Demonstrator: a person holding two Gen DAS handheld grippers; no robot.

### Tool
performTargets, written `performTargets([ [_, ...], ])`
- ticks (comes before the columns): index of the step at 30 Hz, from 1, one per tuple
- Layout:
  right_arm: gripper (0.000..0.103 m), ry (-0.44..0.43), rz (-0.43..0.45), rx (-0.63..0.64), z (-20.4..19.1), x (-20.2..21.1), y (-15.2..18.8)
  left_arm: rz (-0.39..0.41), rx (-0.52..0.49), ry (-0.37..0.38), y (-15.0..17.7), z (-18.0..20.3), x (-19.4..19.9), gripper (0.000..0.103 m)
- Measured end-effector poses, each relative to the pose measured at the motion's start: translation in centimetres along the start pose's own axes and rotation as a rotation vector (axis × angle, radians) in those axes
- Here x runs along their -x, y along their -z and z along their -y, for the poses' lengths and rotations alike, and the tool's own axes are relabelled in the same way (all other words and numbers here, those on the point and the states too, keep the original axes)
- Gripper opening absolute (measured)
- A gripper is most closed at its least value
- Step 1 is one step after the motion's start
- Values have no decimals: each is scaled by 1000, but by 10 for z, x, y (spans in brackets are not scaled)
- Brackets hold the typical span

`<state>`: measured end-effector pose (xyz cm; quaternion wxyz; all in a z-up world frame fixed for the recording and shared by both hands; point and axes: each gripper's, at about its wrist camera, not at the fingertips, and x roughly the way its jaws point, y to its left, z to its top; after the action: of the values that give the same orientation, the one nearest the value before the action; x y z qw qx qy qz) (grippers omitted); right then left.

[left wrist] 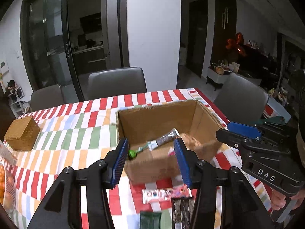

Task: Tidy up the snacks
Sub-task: 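Carry both snacks over the box and open both tools to drop them, then move both tools back toward the remaining chocolate bars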

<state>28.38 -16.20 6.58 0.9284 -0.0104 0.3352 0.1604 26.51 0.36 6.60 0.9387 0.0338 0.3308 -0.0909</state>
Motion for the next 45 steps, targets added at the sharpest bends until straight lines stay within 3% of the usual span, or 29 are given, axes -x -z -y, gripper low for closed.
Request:
performTargets([
  [8,30,-14,-3,54,-25,27,44,3,-10,12,40,3,33,52],
  [16,31,-52,-35,22,-43,33,79,-29,-21,13,80,-4,44,56],
  [18,36,-71,-62,2,-47,28,90,-50,-26,11,91,-6,41,56],
  [24,36,-98,-138,-46,-58,9,123,-115,-1,30,122,-10,26,56],
  [28,45,-105,-187,-67,-62,-4,141,-151,2,37,141,-12,17,56],
  [45,45,-70,-327,-176,-51,-55,173,-317,-25,76,193,-13,-47,56],
])
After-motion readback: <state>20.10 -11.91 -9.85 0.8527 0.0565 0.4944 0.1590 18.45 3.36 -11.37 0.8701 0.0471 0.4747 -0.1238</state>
